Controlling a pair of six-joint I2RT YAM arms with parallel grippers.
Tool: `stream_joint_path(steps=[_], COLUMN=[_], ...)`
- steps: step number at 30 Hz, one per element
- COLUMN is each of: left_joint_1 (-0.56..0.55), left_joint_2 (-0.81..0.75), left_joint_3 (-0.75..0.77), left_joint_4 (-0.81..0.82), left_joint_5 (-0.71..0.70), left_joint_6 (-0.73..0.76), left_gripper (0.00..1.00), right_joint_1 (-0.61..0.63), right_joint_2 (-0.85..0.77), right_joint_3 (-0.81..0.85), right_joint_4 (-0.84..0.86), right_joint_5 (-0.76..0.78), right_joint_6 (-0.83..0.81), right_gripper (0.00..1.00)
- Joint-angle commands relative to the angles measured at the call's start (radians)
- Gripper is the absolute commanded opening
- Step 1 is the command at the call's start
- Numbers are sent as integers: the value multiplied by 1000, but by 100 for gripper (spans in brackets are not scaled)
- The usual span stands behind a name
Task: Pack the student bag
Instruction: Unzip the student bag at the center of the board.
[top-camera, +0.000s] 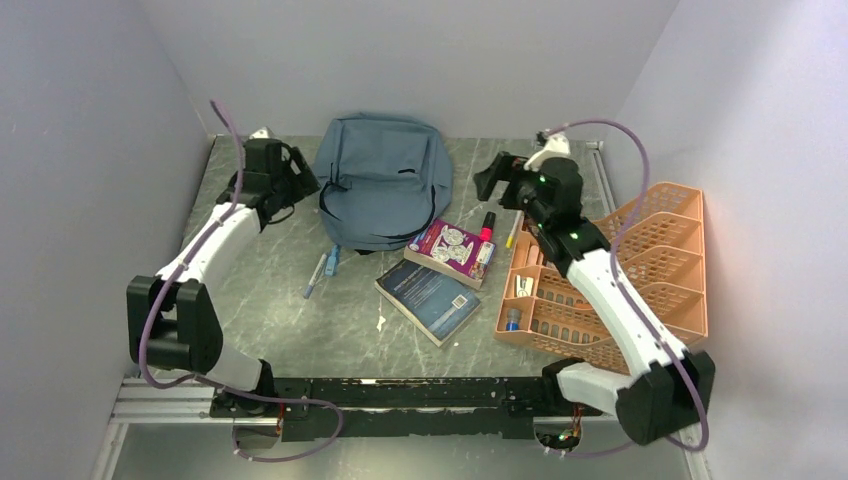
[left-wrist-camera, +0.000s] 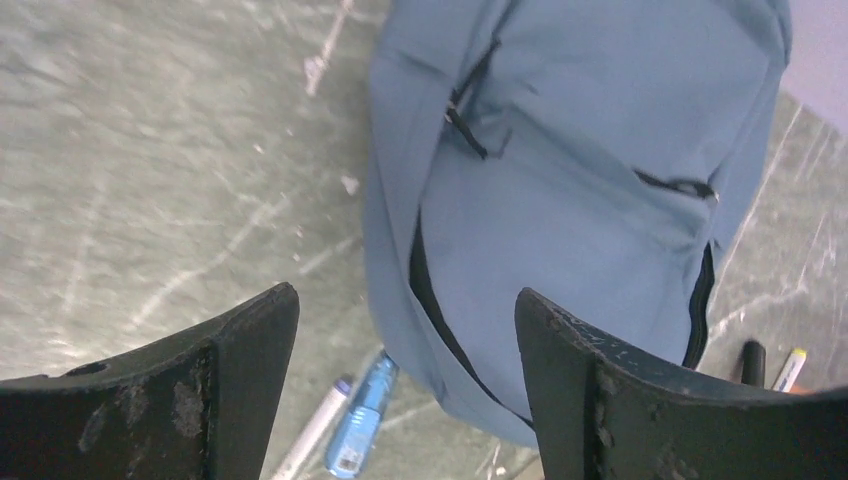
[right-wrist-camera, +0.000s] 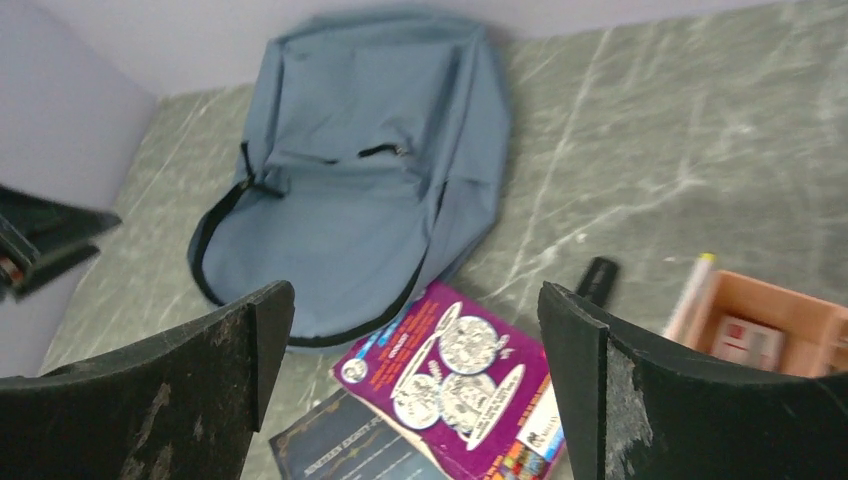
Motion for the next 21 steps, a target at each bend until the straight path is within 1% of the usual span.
stream_joint_path(steps=[1, 4, 9, 12, 17, 21], left_joint_1=[52, 59, 70, 84, 133, 148], left_joint_2=[-8, -8, -30, -47, -58, -30], left_joint_3=[74, 79, 37, 25, 5, 8], left_joint_4=[-33, -51, -31, -32, -21, -27], left_joint_5=[66, 85, 109, 103, 152, 199], left_joint_6=[76, 131, 179, 188, 176, 171], left_gripper=[83, 81, 78, 78, 77, 76], right_joint_1=[81, 166, 238, 287, 341, 362], right_joint_2=[175, 306, 522, 660, 871, 1035], right_joint_3=[106, 188, 326, 459, 671, 848], right_joint_4=[11, 13, 66, 70, 67, 34], right_joint_5=[-117, -68, -84, -80, -74, -62], right_joint_6=[17, 7, 32, 37, 43, 26], right_gripper=[96, 96, 92, 90, 83, 79])
